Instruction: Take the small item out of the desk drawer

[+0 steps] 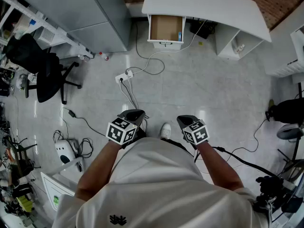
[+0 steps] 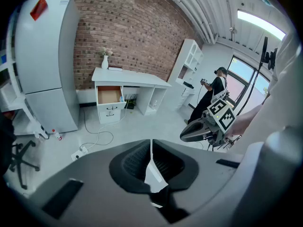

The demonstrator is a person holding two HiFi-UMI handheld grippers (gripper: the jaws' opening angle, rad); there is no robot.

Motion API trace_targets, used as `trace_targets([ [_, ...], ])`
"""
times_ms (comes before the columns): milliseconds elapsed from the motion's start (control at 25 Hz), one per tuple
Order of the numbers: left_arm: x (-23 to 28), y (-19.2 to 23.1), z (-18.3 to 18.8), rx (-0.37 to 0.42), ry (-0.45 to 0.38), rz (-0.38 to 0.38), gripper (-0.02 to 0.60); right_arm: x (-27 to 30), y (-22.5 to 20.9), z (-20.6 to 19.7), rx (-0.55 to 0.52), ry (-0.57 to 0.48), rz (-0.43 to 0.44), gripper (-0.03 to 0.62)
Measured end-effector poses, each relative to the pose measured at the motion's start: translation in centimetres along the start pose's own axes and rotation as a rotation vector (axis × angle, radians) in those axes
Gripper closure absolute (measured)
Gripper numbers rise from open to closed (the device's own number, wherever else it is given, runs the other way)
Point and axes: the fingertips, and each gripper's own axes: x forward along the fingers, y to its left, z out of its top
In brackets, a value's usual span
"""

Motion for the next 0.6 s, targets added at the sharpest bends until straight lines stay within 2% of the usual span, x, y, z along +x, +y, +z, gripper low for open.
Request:
trace_targets([
  [280,0.2,1.9,0.6,-0.015,-0.016,-0.005,0.549,0.8,-1.3,0.9,0.013,-0.003,-0.032,0.565],
  [480,2.7,4.9,0.9,0.003,-0.02,-0.052,0.551,3.9,-2.8,1.6,0.06,-0.009,-0.054,0.565],
  [600,3.8,7.7,2.5,0.014,-0.024,-0.094,0.551,5.6,-3.7,3.8,0.091,-0.018,-0.086,0.563],
])
